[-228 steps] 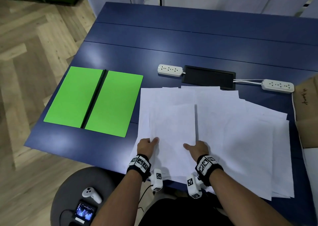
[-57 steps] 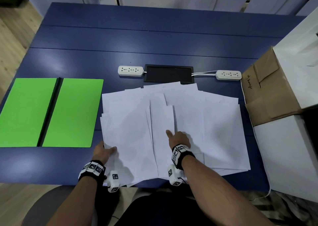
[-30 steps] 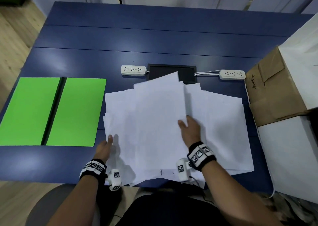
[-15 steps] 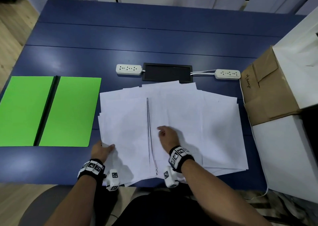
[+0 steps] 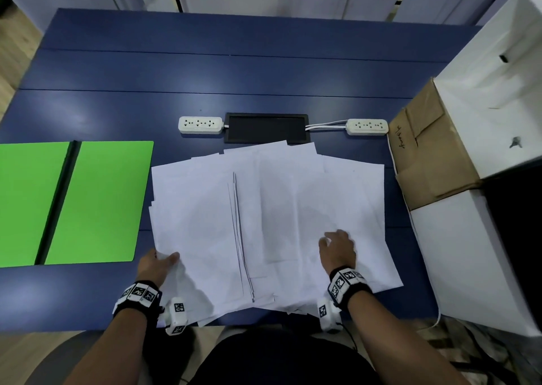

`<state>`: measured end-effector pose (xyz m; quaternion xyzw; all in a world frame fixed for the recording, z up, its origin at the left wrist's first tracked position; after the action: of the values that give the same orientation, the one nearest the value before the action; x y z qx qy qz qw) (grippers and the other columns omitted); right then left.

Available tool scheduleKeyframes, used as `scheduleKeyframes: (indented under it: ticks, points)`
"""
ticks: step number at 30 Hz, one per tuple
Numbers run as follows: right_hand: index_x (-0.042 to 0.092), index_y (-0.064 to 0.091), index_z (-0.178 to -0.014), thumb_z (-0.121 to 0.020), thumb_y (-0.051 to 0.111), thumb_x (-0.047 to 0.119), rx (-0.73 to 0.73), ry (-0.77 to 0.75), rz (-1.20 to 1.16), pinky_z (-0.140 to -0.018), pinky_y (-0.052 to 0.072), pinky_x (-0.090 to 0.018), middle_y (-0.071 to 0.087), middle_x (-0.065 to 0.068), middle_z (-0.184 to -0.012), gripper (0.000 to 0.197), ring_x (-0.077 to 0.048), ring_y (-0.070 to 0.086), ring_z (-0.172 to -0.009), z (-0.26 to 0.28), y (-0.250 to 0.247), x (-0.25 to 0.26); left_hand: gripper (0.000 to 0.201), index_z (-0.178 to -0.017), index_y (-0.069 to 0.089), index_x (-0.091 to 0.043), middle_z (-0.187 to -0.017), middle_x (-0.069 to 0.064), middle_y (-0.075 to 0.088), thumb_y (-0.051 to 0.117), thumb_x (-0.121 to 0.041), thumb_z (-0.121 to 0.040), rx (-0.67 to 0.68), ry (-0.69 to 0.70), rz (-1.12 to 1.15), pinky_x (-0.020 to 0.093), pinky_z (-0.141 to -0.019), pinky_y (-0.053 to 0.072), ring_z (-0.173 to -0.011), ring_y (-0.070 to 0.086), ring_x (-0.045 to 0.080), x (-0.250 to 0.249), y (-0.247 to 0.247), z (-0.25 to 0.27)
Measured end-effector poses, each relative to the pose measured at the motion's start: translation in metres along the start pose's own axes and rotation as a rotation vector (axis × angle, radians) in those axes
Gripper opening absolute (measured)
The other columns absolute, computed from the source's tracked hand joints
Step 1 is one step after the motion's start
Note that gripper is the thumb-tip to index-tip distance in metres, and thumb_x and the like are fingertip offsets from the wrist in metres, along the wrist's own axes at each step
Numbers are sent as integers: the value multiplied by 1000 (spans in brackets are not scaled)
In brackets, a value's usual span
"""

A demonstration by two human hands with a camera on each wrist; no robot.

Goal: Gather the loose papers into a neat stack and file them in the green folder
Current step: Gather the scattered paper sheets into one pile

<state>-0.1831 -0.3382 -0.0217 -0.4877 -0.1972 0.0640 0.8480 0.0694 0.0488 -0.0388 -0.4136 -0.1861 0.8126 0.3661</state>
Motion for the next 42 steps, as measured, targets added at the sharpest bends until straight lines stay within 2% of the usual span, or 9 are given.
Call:
scheduleKeyframes:
  ticks: [2, 5, 7, 11, 15, 21, 28, 36, 42]
  points:
    - [17, 60, -130, -91, 60, 30, -119, 64, 7, -109, 37, -44, 39, -8, -148, 41, -31, 42, -132, -6, -10, -2, 36, -113, 62, 6, -111, 27, 68, 75, -16, -87, 5, 9, -22, 43, -81, 51, -91, 63, 34, -2, 0, 1]
    - [15, 31, -149, -81, 73, 42, -90, 334, 0, -119, 21, -54, 19, -15, -161, 84, -37, 25, -145, -23, -26, -23, 37, -113, 61, 6, -111, 27, 68, 75, -18, -87, 17, 13, -45, 42, -80, 50, -91, 62, 34, -2, 0, 1]
    - [13, 22, -151, -73, 79, 51, -35, 430, -8, -117, 24, -54, 22, -18, -158, 104, -39, 28, -142, -33, -30, -33, 37, -112, 62, 7, -110, 28, 68, 75, -17, -87, 13, 15, -50, 40, -77, 48, -87, 61, 32, -3, 0, 1]
    - [12, 28, -147, -64, 84, 54, -18, 351, 114, -108, 34, -53, 36, -16, -145, 108, -36, 40, -132, -38, -24, -25, 34, -108, 62, 9, -107, 28, 68, 75, -14, -87, 4, 25, -61, 38, -73, 45, -84, 59, 31, -4, 1, 3]
    - [12, 38, -137, -63, 85, 53, -56, 313, 168, -106, 35, -50, 34, -14, -139, 97, -33, 39, -128, -31, -17, -12, 36, -112, 63, 7, -110, 26, 69, 77, -13, -85, 8, 25, -38, 39, -78, 49, -88, 62, 30, -2, -1, 0]
    - [16, 14, -153, -51, 85, 63, -38, 330, 168, -108, 33, -54, 30, -15, -150, 133, -35, 37, -133, -33, -9, -10, 37, -112, 63, 8, -108, 26, 69, 77, -12, -85, 18, 23, -38, 38, -76, 47, -87, 62, 30, -3, -1, 1]
    - [15, 40, -135, -55, 87, 55, -49, 403, 103, -102, 35, -49, 45, -15, -133, 101, -35, 43, -123, -36, -20, -18, 34, -106, 61, 8, -99, 22, 66, 78, -12, -84, 26, 27, -52, 39, -75, 48, -86, 62, 32, -5, -2, 2]
    - [18, 60, -116, -90, 64, 27, -208, 243, 22, -95, 38, -44, 54, -10, -121, 28, -31, 53, -112, -30, -34, -20, 33, -106, 62, 7, -99, 22, 68, 78, -11, -84, 34, 23, -17, 38, -75, 47, -84, 62, 31, -5, -4, 4]
    - [0, 56, -123, -96, 60, 15, -155, 133, -434, -86, 41, -30, 57, -18, -126, 31, -35, 58, -115, -24, -28, 19, 36, -113, 63, 7, -103, 21, 69, 77, -11, -85, 28, 36, -6, 38, -78, 46, -88, 61, 30, -4, -4, 5]
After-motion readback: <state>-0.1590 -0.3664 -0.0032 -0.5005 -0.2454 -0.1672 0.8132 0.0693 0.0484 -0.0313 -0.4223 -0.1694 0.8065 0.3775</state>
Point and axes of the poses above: each hand's wrist, its own z-axis away from the middle knuckle, its own y-axis out of the palm, x = y × z, the point moved 2 cm from there along -z, towards the middle knuckle
